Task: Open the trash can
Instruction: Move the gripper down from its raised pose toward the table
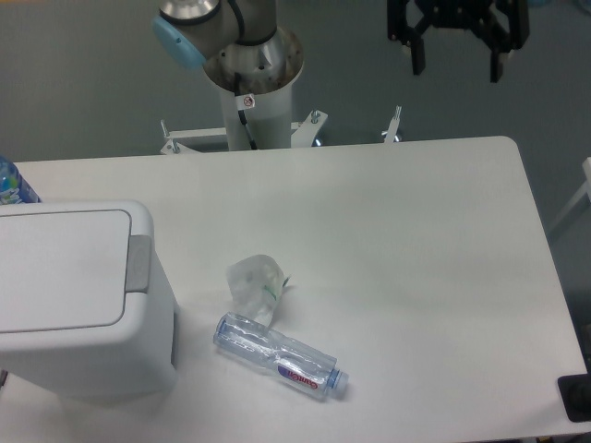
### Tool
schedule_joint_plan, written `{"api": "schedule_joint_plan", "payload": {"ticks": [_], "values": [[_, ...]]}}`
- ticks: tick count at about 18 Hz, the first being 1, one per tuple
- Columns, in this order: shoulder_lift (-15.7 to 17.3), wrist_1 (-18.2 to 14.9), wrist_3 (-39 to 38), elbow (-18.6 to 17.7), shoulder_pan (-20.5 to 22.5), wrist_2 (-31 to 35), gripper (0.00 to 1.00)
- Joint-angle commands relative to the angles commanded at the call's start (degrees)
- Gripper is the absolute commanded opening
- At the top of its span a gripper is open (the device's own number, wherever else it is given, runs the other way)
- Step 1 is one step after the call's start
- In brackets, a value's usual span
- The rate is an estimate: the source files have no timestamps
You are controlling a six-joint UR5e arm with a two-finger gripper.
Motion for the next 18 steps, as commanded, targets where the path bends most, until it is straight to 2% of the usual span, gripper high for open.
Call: {"api": "schedule_joint_plan", "payload": {"ticks": [4, 11, 14, 16, 18], "values": [[0.0, 0.0, -0.1, 0.1, -0.2, -0.1, 1.00], [-1.8, 1.4, -4.6, 0.0, -1.1, -1.8, 1.00], [-2.5, 1.9, -12.0, 0.2, -2.5, -2.8, 1.00], [-3.2, 5.3, -17.0, 0.0, -3.9, -2.8, 1.00], [-3.8, 6.9, -23.1, -0.2, -5.1, -2.8, 1.00]]}}
